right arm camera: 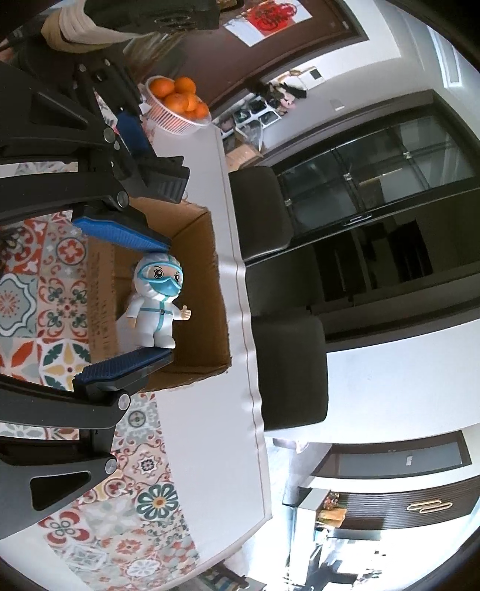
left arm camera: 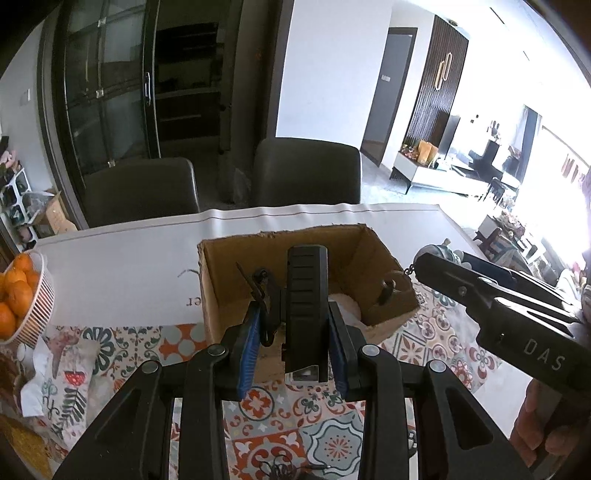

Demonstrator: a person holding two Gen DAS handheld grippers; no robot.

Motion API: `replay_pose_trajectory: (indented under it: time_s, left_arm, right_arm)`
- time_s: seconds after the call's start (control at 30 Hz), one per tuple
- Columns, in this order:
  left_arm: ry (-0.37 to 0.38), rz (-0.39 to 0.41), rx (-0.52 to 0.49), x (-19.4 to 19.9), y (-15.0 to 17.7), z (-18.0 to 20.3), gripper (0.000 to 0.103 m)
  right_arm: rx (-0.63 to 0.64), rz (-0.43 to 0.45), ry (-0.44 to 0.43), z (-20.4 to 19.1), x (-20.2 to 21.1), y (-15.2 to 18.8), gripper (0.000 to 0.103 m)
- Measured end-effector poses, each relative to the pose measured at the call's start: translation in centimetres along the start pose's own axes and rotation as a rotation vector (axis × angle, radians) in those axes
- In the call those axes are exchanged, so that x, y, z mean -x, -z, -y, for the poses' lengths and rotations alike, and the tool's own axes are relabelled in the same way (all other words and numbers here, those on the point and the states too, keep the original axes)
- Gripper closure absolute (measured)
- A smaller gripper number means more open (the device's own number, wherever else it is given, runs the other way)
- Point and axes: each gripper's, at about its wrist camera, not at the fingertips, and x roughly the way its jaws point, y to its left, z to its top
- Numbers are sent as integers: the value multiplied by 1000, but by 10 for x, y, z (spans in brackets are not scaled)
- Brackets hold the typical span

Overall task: Organize rigid objects
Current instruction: 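Lift and carry the plug and figurine over the box with both tools, then open both tools to drop the plug and figurine into the box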

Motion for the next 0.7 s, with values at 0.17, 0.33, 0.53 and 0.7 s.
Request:
replay_pose_trajectory:
  time_s: [0.17,0.33,0.53,0.7]
  left_arm:
    - [-23,-13,-19,-9,-11,0,70]
    - [-33,-40,-28,-20,-19,-3,70]
    - [-18,-100,0,-38,-26,-12,69]
    - [-30,-140,6,-54,-29,-17,69]
  right_arm:
    - [19,-22,4,-1,-12,-11,49]
    - [47,-48,20,-2,-24,-18,49]
    - [45,-120,24,0,-46,-26,49]
    - [50,-186,19,1,-66,-28,49]
